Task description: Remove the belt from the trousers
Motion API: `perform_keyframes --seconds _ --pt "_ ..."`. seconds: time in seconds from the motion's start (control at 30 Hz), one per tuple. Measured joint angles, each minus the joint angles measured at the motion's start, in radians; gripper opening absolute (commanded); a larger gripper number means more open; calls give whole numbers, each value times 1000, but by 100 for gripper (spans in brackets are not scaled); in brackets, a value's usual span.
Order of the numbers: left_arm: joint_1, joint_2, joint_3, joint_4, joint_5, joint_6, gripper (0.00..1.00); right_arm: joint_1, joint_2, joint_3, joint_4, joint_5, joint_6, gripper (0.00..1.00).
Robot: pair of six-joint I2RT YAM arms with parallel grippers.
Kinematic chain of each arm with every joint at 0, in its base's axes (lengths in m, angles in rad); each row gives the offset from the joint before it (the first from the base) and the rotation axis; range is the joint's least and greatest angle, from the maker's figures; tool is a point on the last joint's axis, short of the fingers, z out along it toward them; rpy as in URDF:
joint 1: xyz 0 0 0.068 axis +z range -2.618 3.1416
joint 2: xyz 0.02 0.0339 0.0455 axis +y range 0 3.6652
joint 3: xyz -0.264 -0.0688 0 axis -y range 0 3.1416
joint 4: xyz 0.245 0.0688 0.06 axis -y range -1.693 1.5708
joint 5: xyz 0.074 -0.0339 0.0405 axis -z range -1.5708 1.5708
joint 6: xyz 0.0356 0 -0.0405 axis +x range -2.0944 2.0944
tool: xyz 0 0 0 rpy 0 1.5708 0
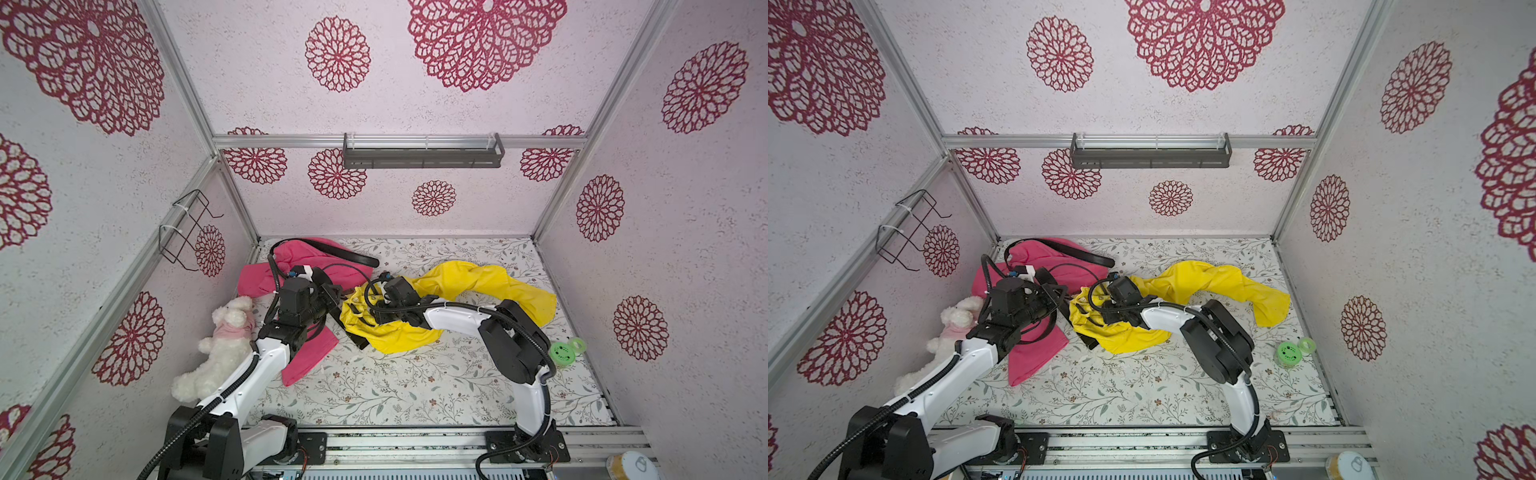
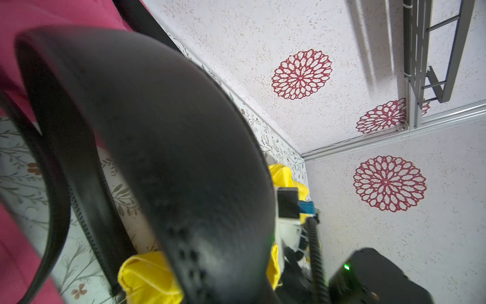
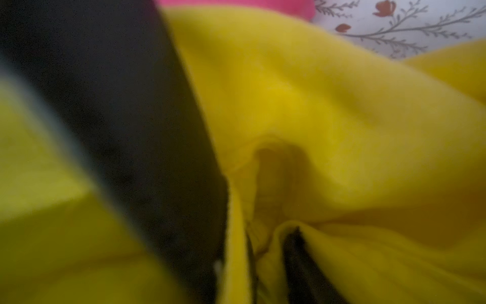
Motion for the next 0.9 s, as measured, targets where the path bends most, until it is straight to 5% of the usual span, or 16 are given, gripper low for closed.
perform_keyframes --seconds 0.17,0.33,0.6,0.9 --pt "24 -56 0 -95 15 16 0 -11 -2 69 -102 93 -54 29" --pt "72 -145 5 -211 105 57 0 -64 -153 8 -163 66 -164 27" --pt "165 -200 42 -269 252 104 0 -322 -370 -95 -236 -146 -251 40" --pt "119 -128 0 -224 201 86 0 -431 -382 -127 -419 -95 -283 48"
